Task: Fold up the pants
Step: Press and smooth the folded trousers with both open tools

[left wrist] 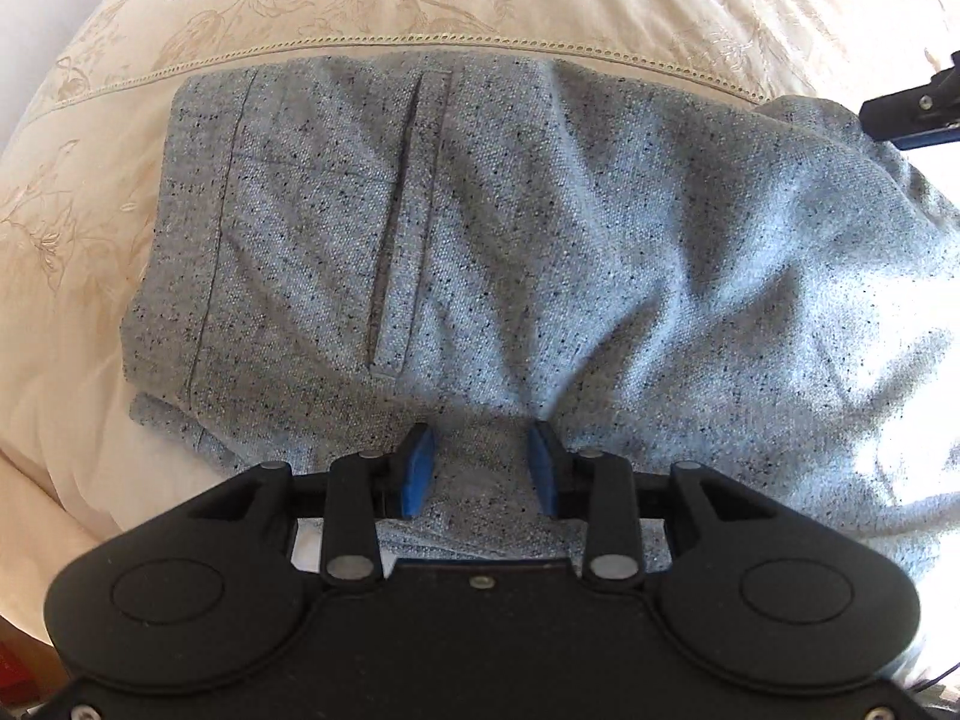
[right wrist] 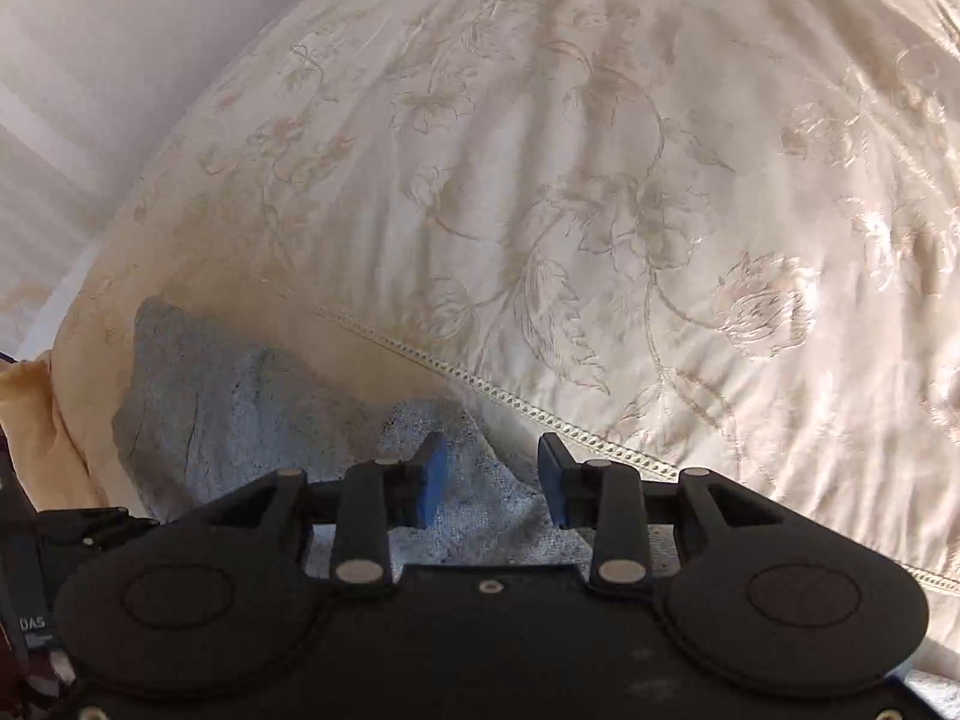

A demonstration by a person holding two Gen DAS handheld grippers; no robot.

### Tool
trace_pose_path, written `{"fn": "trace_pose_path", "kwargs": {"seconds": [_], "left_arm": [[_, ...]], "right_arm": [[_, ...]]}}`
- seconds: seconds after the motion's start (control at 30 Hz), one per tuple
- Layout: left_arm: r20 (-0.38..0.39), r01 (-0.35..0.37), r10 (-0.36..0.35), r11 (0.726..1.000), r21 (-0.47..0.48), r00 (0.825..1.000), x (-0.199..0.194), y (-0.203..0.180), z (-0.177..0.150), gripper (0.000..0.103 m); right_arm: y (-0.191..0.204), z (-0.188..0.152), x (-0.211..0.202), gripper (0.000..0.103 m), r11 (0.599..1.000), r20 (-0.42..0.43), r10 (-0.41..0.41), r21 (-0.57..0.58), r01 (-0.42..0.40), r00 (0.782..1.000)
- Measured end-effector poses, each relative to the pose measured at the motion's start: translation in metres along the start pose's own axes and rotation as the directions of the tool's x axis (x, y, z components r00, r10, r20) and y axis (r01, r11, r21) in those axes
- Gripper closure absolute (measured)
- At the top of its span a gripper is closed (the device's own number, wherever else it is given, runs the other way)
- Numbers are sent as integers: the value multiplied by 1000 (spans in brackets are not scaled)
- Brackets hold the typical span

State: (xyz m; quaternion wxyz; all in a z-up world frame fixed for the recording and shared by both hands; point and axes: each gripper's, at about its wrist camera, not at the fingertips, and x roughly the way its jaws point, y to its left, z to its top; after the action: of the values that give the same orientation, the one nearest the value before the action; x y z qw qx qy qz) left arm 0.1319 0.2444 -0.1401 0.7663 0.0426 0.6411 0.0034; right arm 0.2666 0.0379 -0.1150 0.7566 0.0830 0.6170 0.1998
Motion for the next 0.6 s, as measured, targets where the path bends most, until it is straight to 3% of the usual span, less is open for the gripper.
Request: {"fn": "trace_pose_path", "kwargs": {"seconds": [0.2,0.3,0.5,0.6], "left_arm": [[-14,12,-12,1000,-7,1000,8,7,4,59],[-20,14,-14,1000,-9,1000,11,9,5,59],[-25,21,-21,1000,-12,999,11,8,5,58],[-25,19,-19,1000,-11,1000,9,8,6,58]], "right_arm": [[31,-47,13,64,987,-130,90,-122,-106,987],[38,-68,18,63,984,-142,65,-155,-87,988],[24,-45,9,63,996,-29,74,-43,-75,997],[13,-24,8,62,997,-16,76,-15,-76,997]]}}
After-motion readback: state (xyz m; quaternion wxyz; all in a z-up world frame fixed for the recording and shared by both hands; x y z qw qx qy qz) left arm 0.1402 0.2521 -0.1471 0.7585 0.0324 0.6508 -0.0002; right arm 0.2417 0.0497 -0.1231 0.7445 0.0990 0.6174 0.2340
